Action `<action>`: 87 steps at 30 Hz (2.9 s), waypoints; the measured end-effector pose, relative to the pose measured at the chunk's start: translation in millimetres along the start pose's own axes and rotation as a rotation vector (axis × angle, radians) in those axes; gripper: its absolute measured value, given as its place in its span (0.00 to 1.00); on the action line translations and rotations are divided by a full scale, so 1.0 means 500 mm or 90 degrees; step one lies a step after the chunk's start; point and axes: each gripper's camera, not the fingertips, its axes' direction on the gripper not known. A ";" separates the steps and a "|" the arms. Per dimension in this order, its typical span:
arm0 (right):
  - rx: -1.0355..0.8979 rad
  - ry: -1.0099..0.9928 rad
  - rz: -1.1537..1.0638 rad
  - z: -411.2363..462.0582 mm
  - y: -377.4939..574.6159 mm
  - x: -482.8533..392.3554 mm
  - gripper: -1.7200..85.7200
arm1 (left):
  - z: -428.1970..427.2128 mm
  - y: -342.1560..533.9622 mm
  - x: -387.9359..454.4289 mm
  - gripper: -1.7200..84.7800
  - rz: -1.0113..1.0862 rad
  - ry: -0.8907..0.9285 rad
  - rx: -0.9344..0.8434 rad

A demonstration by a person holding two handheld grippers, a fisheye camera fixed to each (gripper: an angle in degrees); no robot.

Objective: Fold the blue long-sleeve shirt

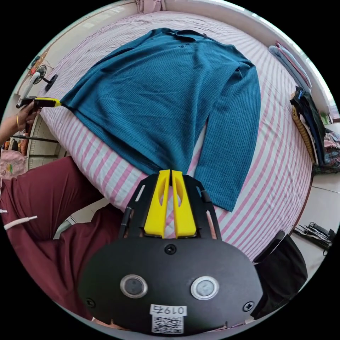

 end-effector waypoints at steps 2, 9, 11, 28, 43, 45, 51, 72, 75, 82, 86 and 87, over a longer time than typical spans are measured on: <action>0.003 0.036 -0.045 -0.003 0.006 -0.025 0.11 | -0.003 0.009 -0.051 0.03 -0.049 0.037 0.022; 0.000 0.174 -0.180 0.011 0.030 -0.116 0.10 | -0.023 0.003 -0.158 0.03 -0.086 0.039 0.021; -0.017 0.180 -0.172 0.020 0.034 -0.122 0.09 | -0.022 0.005 -0.191 0.03 -0.104 0.056 0.017; -0.019 0.332 -0.285 0.055 0.079 -0.221 0.13 | -0.061 -0.026 -0.391 0.03 -0.127 0.074 0.010; -0.041 0.194 -0.015 0.026 0.115 -0.142 0.12 | -0.088 -0.038 -0.493 0.03 -0.144 0.038 0.004; -0.077 0.170 -0.057 0.040 0.140 -0.153 0.13 | -0.087 -0.041 -0.503 0.03 -0.144 0.037 -0.002; -0.031 0.216 -0.098 0.018 0.158 -0.170 0.10 | -0.091 -0.057 -0.525 0.03 -0.132 0.017 -0.017; 0.030 0.295 -0.307 -0.009 0.170 -0.186 0.01 | -0.155 -0.002 -0.644 0.03 -0.250 0.149 0.104; 0.012 0.281 -0.309 -0.004 0.196 -0.172 0.01 | -0.156 0.016 -0.663 0.03 -0.285 0.167 0.107; -0.042 0.285 -0.310 0.027 0.168 -0.128 0.02 | -0.138 -0.002 -0.679 0.03 -0.300 0.165 0.053; -0.083 0.255 -0.278 0.028 0.134 -0.082 0.06 | -0.143 -0.021 -0.672 0.03 -0.287 0.165 0.038; -0.108 0.231 -0.273 0.030 0.131 -0.069 0.09 | -0.142 -0.026 -0.669 0.03 -0.276 0.169 0.023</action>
